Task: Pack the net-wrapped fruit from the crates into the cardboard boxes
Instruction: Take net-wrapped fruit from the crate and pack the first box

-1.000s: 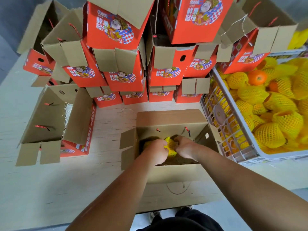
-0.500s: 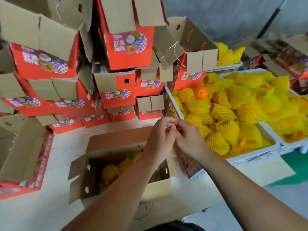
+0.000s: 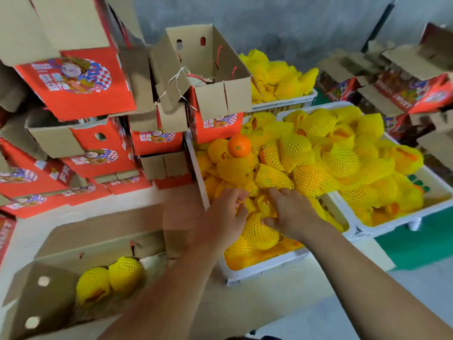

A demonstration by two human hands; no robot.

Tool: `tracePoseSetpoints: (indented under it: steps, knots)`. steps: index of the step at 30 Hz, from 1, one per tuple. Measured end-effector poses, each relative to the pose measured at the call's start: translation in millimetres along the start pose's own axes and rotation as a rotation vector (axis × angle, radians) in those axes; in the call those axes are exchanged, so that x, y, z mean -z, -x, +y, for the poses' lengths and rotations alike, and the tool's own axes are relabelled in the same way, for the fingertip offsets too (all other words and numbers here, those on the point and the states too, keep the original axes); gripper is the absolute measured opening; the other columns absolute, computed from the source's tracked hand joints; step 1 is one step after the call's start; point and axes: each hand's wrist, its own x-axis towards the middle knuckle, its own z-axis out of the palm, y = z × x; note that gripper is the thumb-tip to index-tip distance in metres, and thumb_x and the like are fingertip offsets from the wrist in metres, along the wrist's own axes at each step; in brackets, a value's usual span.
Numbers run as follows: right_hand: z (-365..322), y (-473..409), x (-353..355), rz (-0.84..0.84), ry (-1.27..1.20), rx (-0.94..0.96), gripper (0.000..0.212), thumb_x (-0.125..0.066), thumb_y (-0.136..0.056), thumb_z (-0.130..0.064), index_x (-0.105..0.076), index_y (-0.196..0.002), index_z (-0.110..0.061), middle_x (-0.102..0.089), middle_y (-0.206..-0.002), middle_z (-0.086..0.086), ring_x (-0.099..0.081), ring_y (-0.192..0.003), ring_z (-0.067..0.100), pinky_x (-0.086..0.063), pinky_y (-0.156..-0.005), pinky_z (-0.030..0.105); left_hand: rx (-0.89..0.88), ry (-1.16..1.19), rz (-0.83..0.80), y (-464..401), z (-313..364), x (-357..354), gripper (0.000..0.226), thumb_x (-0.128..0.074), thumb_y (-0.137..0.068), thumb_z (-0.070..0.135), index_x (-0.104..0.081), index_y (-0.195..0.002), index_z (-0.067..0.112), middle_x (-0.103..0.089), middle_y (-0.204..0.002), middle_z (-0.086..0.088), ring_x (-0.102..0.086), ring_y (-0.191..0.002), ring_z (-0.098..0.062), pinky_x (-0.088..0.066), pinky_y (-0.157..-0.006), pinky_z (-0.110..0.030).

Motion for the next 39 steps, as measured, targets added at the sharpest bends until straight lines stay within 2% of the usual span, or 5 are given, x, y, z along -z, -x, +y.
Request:
tracePoseSetpoints:
  steps: [7, 11, 27, 33, 39]
  knots:
    - [6.4, 0.6, -0.7, 0.252, -1.016, -0.069, 0.072, -0.086, -0.079, -0.044, -0.045, -0.138, -0.039, -0.062, -0.076, -0.015, -0.062, -0.062, -0.007, -0.041, -0.05, 0.012, -0.05, 0.033, -0.146, 2.1, 11.7, -6.7, 0.081, -0.069, -0.086, 0.055, -0.025, -0.154, 0.054, -0.051, -0.146, 0.026, -0.055, -0.128, 0.001, -0.053, -0.098, -0.028]
    - [-14.4, -5.4, -0.6, 0.199, -1.402, -0.145, 0.077, -0.087, -0.079, -0.036, -0.044, -0.142, -0.033, -0.063, -0.109, -0.009, -0.065, -0.093, -0.003, -0.052, -0.071, 0.017, 0.006, 0.344, -0.018, 3.0, 11.4, -11.5, 0.062, -0.068, -0.086, 0.046, -0.041, -0.136, 0.069, -0.069, -0.114, 0.025, -0.068, -0.102, 0.001, -0.053, -0.079, -0.015]
    - [-29.9, -25.1, 4.0, -0.209, -1.677, 0.034, 0.057, -0.066, -0.074, -0.062, -0.062, -0.127, -0.044, -0.064, -0.135, 0.001, -0.058, -0.129, 0.026, -0.045, -0.111, 0.055, 0.185, 0.659, -0.002, -14.5, -2.0, -5.1, 0.062, -0.062, -0.098, 0.061, -0.033, -0.153, 0.053, -0.053, -0.149, 0.022, -0.058, -0.133, -0.011, -0.058, -0.096, -0.036]
    - [-30.7, -71.4, 22.1, 0.367, -1.278, -0.011, 0.019, -0.055, -0.102, -0.026, -0.071, -0.112, -0.024, -0.071, -0.11, -0.003, -0.064, -0.098, 0.008, -0.048, -0.083, 0.032, 0.174, 0.573, 0.322, -4.7, 10.0, -3.5, 0.077, -0.065, -0.085, 0.073, -0.032, -0.149, 0.047, -0.052, -0.145, 0.018, -0.058, -0.129, -0.009, -0.056, -0.099, -0.035]
    - [-46.1, -98.5, 4.3, 0.184, -0.175, 0.172, 0.084, -0.084, -0.077, -0.025, -0.025, -0.136, -0.021, -0.038, -0.14, 0.009, -0.044, -0.135, 0.035, -0.041, -0.11, 0.046, 0.242, 0.646, 0.386, -4.6, 24.0, 7.9, 0.058, -0.057, -0.076, 0.072, -0.053, -0.127, 0.045, -0.067, -0.117, 0.028, -0.065, -0.109, 0.006, -0.053, -0.083, -0.014]
